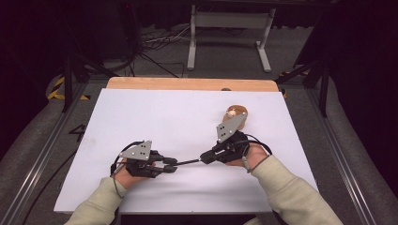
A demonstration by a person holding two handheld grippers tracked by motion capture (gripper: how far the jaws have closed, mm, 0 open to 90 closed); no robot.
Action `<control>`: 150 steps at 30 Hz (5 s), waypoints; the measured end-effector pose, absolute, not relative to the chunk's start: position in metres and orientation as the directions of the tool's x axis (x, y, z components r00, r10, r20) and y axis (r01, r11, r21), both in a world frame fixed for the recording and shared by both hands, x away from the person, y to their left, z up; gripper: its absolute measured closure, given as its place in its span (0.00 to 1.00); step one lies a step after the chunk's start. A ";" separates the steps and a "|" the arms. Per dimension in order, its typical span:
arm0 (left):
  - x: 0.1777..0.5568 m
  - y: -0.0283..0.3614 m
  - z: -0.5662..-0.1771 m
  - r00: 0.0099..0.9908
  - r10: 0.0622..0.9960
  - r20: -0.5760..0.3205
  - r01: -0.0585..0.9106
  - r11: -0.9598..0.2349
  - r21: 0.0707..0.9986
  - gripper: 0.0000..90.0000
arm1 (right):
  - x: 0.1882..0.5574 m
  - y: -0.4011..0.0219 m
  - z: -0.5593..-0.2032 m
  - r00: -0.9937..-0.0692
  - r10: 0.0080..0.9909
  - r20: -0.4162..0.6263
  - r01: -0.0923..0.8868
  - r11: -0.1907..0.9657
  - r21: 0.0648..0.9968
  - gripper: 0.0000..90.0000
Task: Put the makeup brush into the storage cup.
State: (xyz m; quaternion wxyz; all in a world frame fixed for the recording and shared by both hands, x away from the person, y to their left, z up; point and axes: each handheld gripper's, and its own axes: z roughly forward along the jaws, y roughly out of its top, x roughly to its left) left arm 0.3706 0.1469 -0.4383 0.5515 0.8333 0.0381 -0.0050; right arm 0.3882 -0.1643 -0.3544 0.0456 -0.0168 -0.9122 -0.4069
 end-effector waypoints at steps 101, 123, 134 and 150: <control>0.373 0.121 -0.427 0.991 0.112 -0.077 0.119 -0.436 0.892 0.93 | 0.394 -0.118 -0.299 -0.997 0.050 -0.061 -0.004 0.744 0.668 0.17; 0.370 0.126 -0.428 0.985 0.153 -0.084 0.126 -0.293 0.948 0.93 | 0.382 -0.142 -0.344 -0.978 0.210 0.004 0.093 0.414 0.906 0.13; 0.369 0.125 -0.430 0.983 0.165 -0.080 0.125 -0.288 0.950 0.92 | 0.378 -0.134 -0.355 -0.965 0.256 0.049 0.127 0.297 0.946 0.26; 0.369 0.124 -0.430 0.982 0.174 -0.067 0.116 -0.289 0.950 0.93 | 0.378 -0.133 -0.360 -0.968 0.228 0.100 0.167 0.296 0.941 0.74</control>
